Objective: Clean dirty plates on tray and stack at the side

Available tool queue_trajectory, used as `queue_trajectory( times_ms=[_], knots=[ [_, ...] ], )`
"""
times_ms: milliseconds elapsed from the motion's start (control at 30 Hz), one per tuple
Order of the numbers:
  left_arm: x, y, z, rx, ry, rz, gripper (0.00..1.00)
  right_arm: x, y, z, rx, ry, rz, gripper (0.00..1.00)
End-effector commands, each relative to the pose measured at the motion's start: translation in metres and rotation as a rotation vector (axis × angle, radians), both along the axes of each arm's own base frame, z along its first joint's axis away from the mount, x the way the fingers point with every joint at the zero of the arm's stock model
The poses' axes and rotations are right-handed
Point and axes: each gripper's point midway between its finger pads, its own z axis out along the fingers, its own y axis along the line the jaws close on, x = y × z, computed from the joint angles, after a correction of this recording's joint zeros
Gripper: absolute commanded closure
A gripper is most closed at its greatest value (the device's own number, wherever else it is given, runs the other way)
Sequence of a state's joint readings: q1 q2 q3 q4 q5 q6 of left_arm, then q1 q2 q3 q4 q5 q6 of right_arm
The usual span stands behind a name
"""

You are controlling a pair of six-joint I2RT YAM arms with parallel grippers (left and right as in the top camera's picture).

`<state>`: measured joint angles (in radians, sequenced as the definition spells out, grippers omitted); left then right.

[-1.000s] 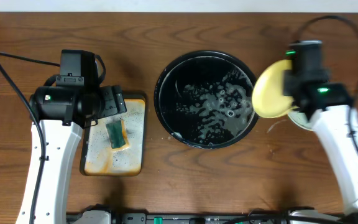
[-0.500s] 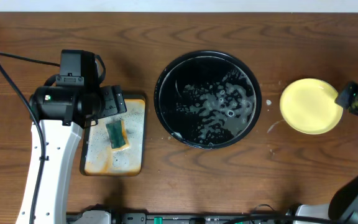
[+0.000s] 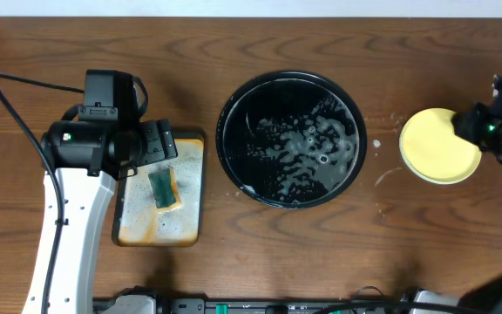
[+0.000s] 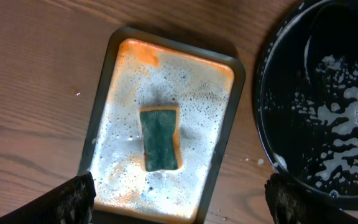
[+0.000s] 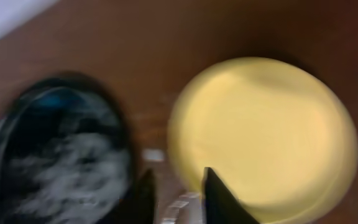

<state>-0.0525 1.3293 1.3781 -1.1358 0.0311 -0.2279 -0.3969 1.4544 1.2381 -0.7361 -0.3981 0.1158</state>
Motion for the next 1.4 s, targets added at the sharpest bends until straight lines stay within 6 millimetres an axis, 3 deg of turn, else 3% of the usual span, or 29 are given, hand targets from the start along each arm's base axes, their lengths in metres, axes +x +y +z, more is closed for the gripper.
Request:
queue_trajectory(
  times_ms=[0, 67, 133, 167, 200, 400, 467, 600, 667, 867, 1133, 1267, 1367],
  knots=[
    [0.001, -0.001, 0.004, -0.003, -0.012, -0.009, 0.12, -0.008, 0.073, 0.062, 0.102, -0.201, 0.259, 0.61],
    [0.001, -0.001, 0.004, -0.003, -0.012, -0.009, 0.12, -0.023, 0.113, 0.093, 0.061, -0.293, 0.387, 0.47],
    [0.001, -0.001, 0.004, -0.003, -0.012, -0.009, 0.12, -0.034, 0.136, 0.108, 0.045, -0.338, 0.448, 0.36],
    [0.001, -0.001, 0.004, -0.003, -0.012, -0.009, 0.12, -0.04, 0.145, 0.114, 0.039, -0.356, 0.474, 0.09],
    [0.001, -0.001, 0.004, -0.003, -0.012, -0.009, 0.12, -0.045, 0.154, 0.12, 0.034, -0.375, 0.5, 0.01],
    [0.001, -0.001, 0.004, -0.003, -0.012, -0.009, 0.12, -0.074, 0.193, 0.133, 0.089, -0.386, 0.6, 0.01],
    [0.001, -0.001, 0.004, -0.003, -0.012, -0.009, 0.12, -0.09, 0.197, 0.119, 0.126, -0.294, 0.603, 0.01],
    [0.001, -0.001, 0.004, -0.003, -0.012, -0.009, 0.12, -0.115, 0.176, 0.088, 0.09, -0.118, 0.52, 0.01],
    [0.001, -0.001, 0.004, -0.003, -0.012, -0.009, 0.12, -0.124, 0.165, 0.083, 0.041, -0.096, 0.511, 0.01],
    [0.001, -0.001, 0.004, -0.003, -0.012, -0.009, 0.12, -0.139, 0.155, 0.101, -0.143, -0.228, 0.592, 0.01],
    [0.001, -0.001, 0.004, -0.003, -0.012, -0.009, 0.12, -0.158, 0.102, 0.137, -0.487, -0.381, 0.358, 0.01],
    [0.001, -0.001, 0.004, -0.003, -0.012, -0.009, 0.12, -0.161, 0.1, 0.142, -0.591, -0.496, 0.374, 0.01],
    [0.001, -0.001, 0.004, -0.003, -0.012, -0.009, 0.12, -0.159, 0.107, 0.131, -0.639, -0.587, 0.428, 0.01]
  ],
)
